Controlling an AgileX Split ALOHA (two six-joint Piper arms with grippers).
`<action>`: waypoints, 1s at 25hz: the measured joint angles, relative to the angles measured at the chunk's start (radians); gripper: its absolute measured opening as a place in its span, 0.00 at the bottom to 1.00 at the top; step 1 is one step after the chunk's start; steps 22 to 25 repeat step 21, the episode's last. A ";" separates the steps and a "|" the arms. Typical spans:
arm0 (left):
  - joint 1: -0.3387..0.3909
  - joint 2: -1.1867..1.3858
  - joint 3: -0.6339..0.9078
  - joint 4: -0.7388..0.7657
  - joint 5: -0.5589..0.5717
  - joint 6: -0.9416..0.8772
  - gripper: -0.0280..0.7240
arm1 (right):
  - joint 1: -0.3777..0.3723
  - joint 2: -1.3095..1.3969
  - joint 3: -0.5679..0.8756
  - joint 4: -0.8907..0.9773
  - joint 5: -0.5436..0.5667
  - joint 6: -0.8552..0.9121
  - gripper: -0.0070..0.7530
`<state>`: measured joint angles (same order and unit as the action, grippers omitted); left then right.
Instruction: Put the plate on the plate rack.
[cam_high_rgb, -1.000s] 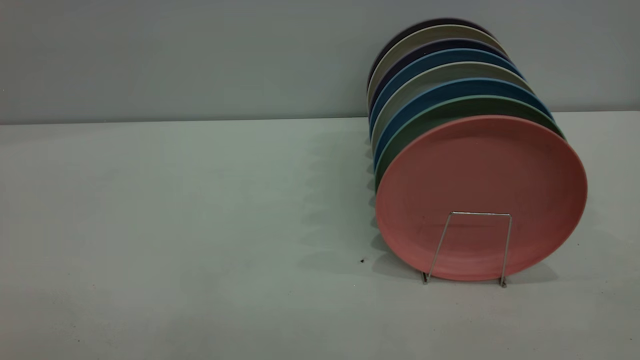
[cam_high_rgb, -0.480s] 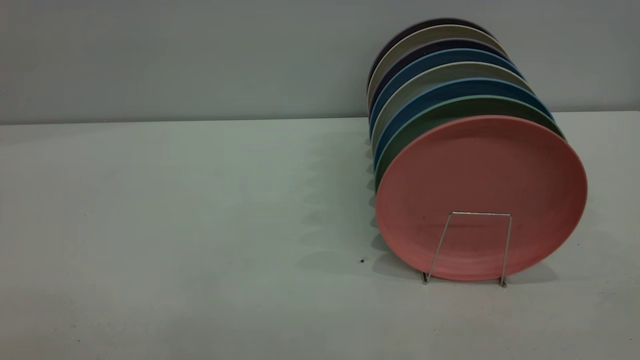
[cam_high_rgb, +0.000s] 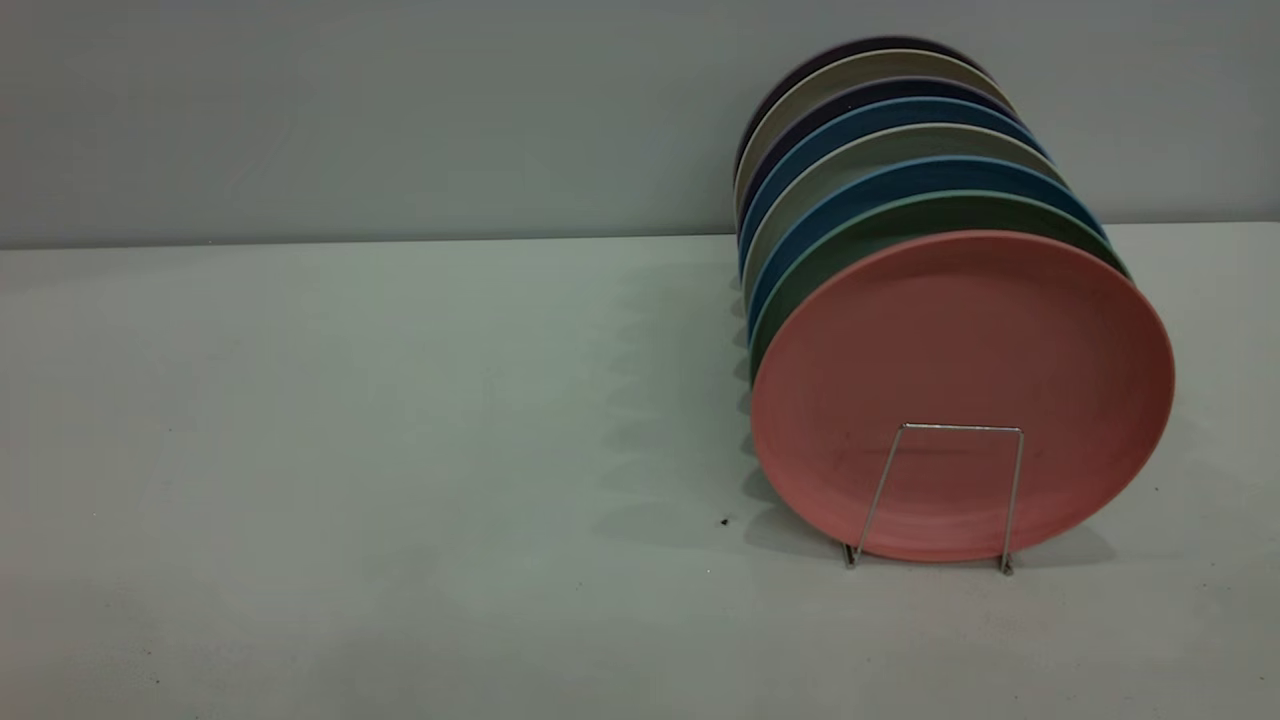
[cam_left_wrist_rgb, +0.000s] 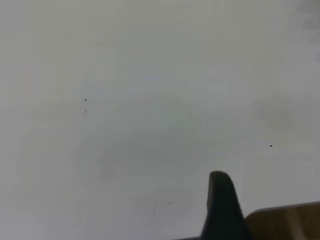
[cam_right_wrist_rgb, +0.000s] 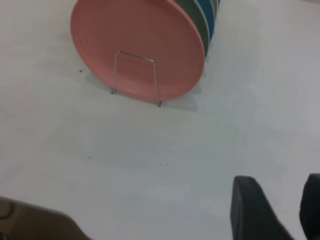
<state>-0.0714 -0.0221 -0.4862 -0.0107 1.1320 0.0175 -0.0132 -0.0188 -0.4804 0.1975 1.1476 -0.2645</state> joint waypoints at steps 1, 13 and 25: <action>0.000 0.000 0.000 0.000 0.000 0.000 0.71 | 0.000 0.000 0.000 0.000 0.000 0.000 0.35; 0.000 0.000 0.000 0.000 0.000 -0.001 0.71 | 0.000 0.000 0.000 0.000 0.000 0.000 0.35; 0.000 0.000 0.000 0.000 0.000 -0.001 0.71 | 0.000 0.000 0.000 0.000 0.000 0.000 0.35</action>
